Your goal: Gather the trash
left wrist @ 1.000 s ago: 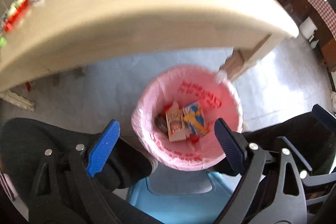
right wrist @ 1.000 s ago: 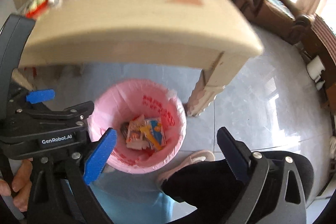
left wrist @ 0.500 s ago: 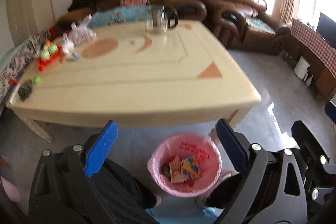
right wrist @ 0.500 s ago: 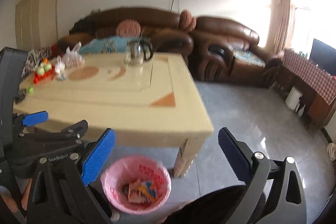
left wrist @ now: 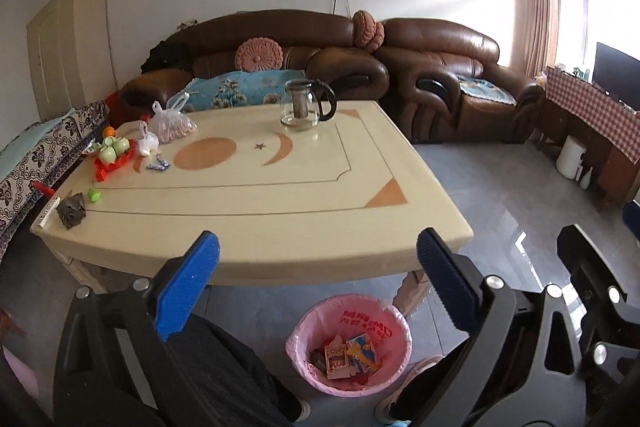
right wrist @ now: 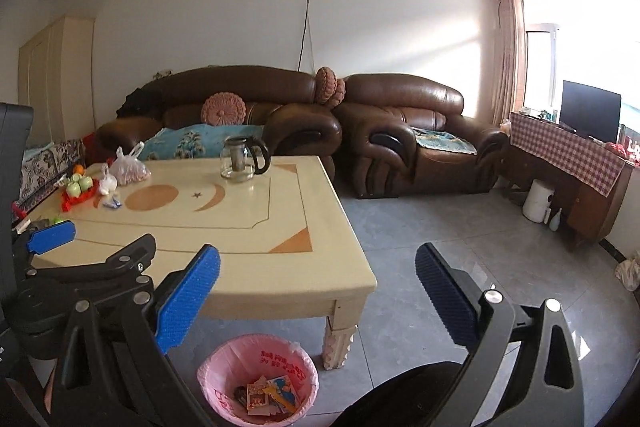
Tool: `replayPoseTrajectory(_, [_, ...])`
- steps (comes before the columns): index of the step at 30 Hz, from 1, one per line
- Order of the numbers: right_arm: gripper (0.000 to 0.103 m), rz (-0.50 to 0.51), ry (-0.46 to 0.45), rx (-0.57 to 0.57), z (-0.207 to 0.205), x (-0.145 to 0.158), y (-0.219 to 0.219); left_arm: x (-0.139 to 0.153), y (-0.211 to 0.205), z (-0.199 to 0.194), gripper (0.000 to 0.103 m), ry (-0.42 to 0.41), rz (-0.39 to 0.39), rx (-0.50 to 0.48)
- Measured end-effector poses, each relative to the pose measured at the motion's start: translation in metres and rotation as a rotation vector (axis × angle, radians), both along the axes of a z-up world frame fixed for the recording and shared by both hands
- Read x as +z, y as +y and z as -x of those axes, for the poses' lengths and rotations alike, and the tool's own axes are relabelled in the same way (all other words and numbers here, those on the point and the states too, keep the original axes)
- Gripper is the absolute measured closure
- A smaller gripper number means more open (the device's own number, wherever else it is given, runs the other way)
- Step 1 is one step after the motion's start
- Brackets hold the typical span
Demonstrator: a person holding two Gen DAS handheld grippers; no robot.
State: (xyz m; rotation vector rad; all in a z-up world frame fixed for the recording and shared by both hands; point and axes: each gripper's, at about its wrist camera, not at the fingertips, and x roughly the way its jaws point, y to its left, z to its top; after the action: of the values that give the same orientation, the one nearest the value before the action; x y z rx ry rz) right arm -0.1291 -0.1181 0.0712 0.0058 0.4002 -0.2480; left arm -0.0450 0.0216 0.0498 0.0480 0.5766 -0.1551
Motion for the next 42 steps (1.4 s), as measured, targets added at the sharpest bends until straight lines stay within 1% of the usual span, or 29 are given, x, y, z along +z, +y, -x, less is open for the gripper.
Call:
replayPoseTrajectory(4, [0.007, 0.014, -0.011, -0.019, 0.007, 0.004, 0.003, 0.006, 0.002, 0.006, 0.006, -0.014, -0.012, 0.018])
replayPoseTrajectory(9, [0.007, 0.01, -0.023, -0.026, 0.014, 0.007, 0.003, 0.011, 0.006, 0.011, 0.006, -0.025, 0.006, 0.008])
replayPoseTrajectory(17, [0.007, 0.016, -0.026, -0.033, 0.018, 0.011, 0.004, 0.011, 0.009, 0.01, 0.006, -0.007, 0.016, -0.001])
replayPoseTrajectory(42, [0.007, 0.013, -0.019, -0.041, 0.018, 0.014, 0.005, 0.01, 0.013, 0.009, 0.006, 0.004, 0.016, -0.003])
